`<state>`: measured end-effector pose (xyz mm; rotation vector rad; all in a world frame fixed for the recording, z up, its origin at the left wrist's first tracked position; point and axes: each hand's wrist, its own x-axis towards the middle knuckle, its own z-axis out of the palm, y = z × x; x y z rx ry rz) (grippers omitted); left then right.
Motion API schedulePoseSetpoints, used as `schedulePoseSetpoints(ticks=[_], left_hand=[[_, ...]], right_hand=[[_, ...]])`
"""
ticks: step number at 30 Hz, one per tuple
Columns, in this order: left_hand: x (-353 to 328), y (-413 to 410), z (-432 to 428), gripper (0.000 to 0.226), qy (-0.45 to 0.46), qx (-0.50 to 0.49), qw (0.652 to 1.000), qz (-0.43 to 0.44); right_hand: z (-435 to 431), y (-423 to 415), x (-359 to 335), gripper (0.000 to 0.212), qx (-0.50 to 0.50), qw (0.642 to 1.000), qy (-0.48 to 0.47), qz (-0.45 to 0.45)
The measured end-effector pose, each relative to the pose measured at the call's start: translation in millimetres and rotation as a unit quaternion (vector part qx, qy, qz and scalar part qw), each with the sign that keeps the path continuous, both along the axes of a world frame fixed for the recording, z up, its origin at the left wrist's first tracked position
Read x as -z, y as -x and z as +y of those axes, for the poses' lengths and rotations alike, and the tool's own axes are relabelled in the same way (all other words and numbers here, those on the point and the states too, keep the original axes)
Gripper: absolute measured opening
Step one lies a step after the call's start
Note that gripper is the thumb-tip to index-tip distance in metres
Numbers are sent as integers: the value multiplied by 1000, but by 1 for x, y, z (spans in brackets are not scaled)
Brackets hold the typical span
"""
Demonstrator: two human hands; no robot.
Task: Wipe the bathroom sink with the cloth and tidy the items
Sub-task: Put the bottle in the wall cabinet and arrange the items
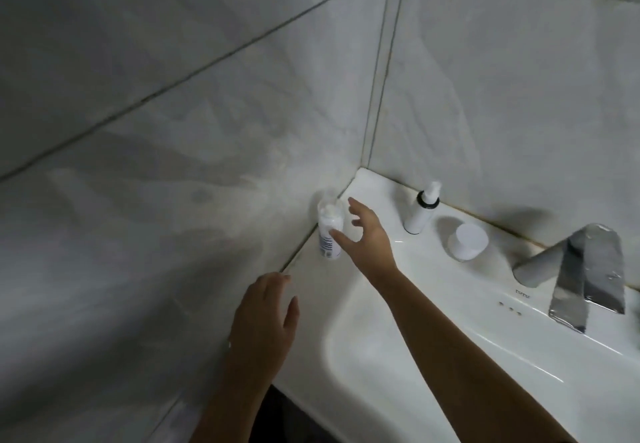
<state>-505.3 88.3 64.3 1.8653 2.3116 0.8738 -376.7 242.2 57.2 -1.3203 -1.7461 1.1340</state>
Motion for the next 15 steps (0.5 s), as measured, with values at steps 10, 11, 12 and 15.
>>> schedulePoseSetpoints(ticks=[10,11,12,15], left_hand=[[-32,2,7,40,-41,23,998,31],[-37,1,9,39,-62,28,997,29],[-43,-1,12,38,-82,33,996,28],[-64,-8,23,34,-131,50,990,26]], right_hand=[[-2,3,-17,37,-31,999,-14,39],[-5,-2,-25,36,-23,998,-20,49],[-8,-7,-34,36,-15,998,-25,56],[-14,-28,-71,36,5,996,-53,66]])
